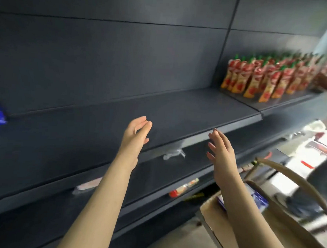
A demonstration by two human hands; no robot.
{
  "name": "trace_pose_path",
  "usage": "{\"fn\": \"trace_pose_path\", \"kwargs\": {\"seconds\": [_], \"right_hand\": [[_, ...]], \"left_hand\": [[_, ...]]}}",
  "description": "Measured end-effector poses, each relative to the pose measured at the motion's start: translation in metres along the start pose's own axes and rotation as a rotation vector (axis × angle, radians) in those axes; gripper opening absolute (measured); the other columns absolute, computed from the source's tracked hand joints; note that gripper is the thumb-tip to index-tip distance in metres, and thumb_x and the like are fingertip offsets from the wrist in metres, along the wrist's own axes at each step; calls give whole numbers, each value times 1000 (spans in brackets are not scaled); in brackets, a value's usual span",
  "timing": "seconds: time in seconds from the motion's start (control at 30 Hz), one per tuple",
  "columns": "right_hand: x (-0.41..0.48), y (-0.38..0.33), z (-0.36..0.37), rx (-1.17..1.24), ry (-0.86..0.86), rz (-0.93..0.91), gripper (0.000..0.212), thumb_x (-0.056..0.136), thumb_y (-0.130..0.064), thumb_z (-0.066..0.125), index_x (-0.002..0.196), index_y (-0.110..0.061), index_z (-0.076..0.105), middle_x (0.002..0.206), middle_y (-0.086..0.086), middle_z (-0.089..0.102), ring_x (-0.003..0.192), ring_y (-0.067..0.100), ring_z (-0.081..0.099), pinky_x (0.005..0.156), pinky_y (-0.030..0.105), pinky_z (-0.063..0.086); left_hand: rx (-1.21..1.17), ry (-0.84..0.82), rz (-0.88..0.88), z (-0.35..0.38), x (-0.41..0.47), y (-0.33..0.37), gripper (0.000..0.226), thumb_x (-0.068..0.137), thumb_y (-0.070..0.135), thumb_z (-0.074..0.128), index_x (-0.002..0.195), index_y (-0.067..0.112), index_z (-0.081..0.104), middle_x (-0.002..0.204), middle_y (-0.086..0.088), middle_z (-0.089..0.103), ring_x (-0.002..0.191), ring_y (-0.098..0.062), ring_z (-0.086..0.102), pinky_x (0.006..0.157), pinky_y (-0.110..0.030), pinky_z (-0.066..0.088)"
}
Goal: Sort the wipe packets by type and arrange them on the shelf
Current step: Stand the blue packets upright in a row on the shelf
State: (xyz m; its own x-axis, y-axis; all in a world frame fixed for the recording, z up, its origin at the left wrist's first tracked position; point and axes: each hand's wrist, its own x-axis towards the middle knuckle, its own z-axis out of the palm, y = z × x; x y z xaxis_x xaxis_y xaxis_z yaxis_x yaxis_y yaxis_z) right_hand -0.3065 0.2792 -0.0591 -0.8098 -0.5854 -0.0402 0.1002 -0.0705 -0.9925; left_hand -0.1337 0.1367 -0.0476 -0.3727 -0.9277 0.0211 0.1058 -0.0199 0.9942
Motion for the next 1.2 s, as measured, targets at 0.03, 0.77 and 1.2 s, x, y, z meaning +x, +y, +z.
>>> {"fn": "trace_pose_path", "kwargs": {"seconds": [0.03, 0.77, 1.2], "right_hand": [[0, 0, -30, 4, 48, 6, 35, 100, -44, 51, 133, -33, 52, 139, -6, 55, 128, 16, 51, 103, 35, 41], [36, 183, -270, 18, 706, 498, 49, 100, -48, 49, 143, -23, 46, 136, -3, 54, 118, 19, 50, 90, 36, 42], [86, 322, -350, 13, 681, 904, 50, 100, -51, 47, 141, -22, 49, 144, 1, 51, 119, 21, 50, 87, 36, 42]], "left_hand": [[-5, -57, -16, 31, -8, -6, 28, 97, 32, 60, 125, 30, 57, 130, 10, 58, 117, -7, 58, 97, -32, 52], [387, -667, -609, 278, -16, -240, 34, 98, 37, 57, 127, 20, 55, 113, 8, 60, 100, -9, 57, 96, -37, 49], [740, -749, -810, 340, -9, -378, 45, 95, 42, 60, 132, 19, 52, 121, 4, 56, 111, -13, 52, 106, -38, 43]]}}
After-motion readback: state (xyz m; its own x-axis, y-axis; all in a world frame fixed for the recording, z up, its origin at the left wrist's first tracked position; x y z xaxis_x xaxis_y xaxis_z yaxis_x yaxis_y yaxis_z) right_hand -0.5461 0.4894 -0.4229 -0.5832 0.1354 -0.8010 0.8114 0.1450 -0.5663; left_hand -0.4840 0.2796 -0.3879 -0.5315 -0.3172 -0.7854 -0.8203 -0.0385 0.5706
